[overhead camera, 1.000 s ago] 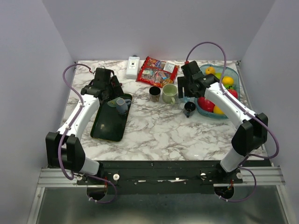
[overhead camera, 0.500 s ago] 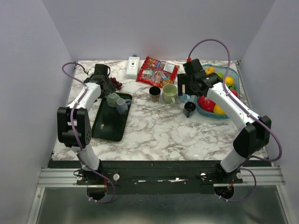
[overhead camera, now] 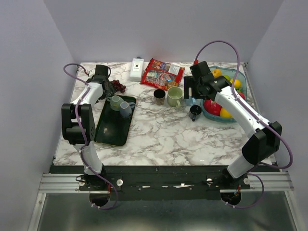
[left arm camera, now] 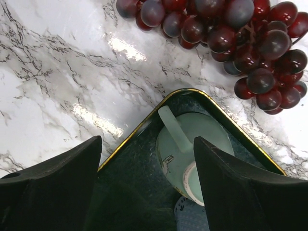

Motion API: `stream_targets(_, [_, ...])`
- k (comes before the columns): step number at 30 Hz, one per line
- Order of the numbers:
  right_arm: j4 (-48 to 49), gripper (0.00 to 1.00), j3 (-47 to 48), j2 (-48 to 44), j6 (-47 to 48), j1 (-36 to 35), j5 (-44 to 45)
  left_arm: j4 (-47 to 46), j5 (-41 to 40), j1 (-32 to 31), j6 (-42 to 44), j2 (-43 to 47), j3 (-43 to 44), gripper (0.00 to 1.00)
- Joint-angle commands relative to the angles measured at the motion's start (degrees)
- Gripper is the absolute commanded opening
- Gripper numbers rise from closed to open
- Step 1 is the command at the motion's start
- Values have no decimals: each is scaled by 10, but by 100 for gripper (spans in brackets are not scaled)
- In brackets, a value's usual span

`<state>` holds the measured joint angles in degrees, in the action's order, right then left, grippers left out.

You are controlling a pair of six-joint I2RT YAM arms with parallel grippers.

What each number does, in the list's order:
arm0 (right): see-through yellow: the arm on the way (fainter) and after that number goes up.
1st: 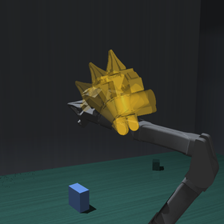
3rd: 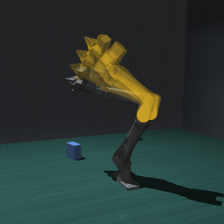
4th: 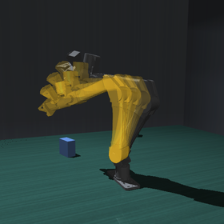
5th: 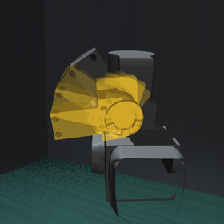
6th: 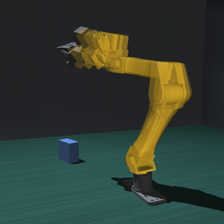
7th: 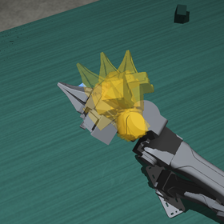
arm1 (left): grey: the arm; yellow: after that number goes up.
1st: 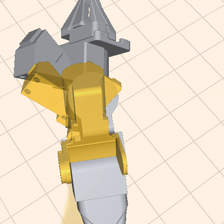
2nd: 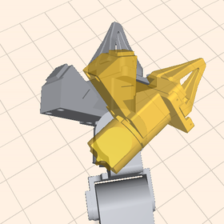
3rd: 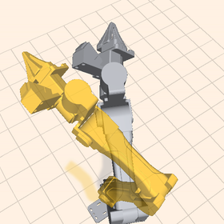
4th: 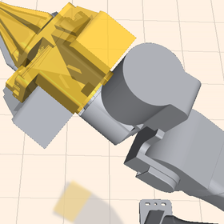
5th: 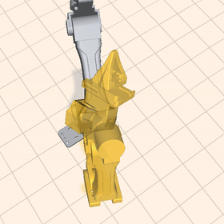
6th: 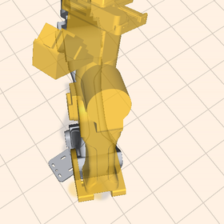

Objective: Turn the mug right side up

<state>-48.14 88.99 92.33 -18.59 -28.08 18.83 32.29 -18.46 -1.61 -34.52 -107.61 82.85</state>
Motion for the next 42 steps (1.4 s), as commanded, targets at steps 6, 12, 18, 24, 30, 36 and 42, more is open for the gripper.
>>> stream_targets(6, [-6, 95, -7, -11, -3, -4, 2, -33, 3, 8, 32, -36, -7, 83])
stream_targets(12, [-6, 95, -10, -8, -7, -4, 4, -32, 11, 8, 32, -28, -30, 73])
stream_targets(18, [0, 95, -7, -1, -6, -4, -1, -22, 24, 7, 14, 17, -83, 65])
stream_targets(24, [4, 95, -7, 7, -2, -4, -7, 3, 31, 8, 3, 70, -136, 72])
stream_targets(30, [12, 95, -12, 8, -2, -4, -17, 20, 30, 7, 0, 127, -182, 74])
stream_targets(36, [16, 95, -15, 10, 0, -4, -27, 17, 18, 8, -3, 154, -204, 69])
stream_targets(42, [16, 94, -15, 8, 1, -4, -27, 21, 26, 8, -4, 164, -207, 52])
